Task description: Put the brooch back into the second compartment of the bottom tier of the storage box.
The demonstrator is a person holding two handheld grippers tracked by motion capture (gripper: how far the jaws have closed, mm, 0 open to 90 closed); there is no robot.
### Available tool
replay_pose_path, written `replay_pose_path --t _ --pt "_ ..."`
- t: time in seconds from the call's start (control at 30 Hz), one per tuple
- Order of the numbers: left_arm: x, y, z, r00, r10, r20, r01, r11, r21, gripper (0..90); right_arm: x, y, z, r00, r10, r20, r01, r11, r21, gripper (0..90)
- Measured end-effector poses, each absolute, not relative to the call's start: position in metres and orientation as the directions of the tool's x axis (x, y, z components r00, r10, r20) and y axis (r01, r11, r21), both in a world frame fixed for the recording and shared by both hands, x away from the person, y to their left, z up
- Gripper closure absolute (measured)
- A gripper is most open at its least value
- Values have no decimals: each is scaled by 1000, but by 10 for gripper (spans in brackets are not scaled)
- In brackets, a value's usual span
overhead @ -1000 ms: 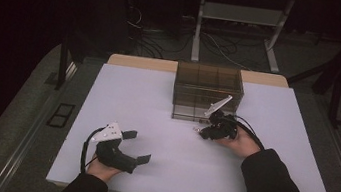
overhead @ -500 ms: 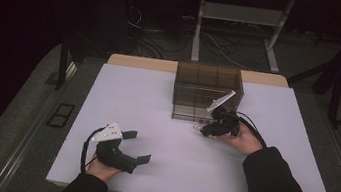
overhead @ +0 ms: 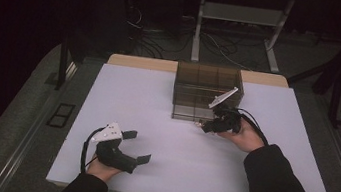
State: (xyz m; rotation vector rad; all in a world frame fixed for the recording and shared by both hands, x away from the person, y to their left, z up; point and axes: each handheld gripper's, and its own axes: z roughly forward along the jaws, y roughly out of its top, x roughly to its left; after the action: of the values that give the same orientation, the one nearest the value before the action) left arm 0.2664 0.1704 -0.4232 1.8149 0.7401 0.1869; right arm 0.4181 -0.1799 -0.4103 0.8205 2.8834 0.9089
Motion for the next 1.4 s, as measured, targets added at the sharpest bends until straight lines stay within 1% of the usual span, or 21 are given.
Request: replay_pose_path --t 0.47,1.4 --pt "267 171 -423 791 568 -225 394 -193 899 0 424 -180 -404 -863 487 133 475 695 539 788" --pt "266 171 -423 790 568 -230 395 -186 900 0 443 -174 -374 -872 482 89 446 705 551 787"
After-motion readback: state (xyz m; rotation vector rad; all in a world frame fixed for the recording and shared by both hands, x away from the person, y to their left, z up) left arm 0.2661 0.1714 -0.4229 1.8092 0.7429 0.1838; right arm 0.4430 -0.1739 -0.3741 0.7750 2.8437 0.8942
